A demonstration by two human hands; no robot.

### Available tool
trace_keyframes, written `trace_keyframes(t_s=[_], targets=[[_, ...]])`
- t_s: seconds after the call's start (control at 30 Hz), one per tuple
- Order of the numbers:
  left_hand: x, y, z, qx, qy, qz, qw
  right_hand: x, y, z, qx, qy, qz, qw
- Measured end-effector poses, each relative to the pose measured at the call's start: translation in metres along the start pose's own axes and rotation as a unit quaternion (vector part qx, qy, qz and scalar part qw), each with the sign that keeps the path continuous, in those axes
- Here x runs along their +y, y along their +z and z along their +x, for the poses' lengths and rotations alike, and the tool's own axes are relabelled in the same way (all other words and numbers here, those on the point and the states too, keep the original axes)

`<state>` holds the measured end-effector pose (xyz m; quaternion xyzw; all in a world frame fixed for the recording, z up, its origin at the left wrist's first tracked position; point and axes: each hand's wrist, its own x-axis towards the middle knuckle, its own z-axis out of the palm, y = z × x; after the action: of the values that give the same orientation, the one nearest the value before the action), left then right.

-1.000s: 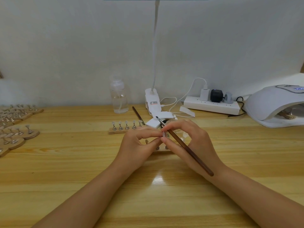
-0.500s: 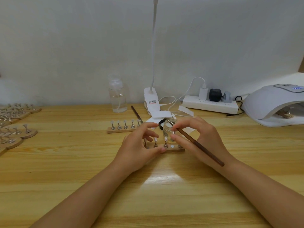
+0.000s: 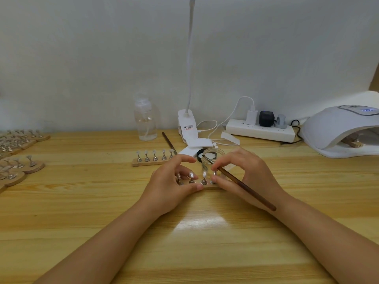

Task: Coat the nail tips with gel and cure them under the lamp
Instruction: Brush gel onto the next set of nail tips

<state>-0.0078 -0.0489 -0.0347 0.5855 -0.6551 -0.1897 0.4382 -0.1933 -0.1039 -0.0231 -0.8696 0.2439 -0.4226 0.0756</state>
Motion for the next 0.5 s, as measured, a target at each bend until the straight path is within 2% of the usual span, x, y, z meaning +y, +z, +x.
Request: trace_keyframes(t_s=[0.17,0.37,0.5], targets=[[0.001,0.000,0.000,-0.001,-0.001,0.004,1.000,0.000,0.000,-0.001,-0.009,-0.007,-0.010,1.000],[0.001,-0.002,0.000,0.000,-0.010,0.002,1.000,0.002,-0.011,0.001,0.023,0.004,-0.009,1.000],[0.000,-0.003,0.000,-0.002,-0.010,-0.002,1.000,0.005,-0.015,0.000,-0.013,-0.019,-0.027,0.999]])
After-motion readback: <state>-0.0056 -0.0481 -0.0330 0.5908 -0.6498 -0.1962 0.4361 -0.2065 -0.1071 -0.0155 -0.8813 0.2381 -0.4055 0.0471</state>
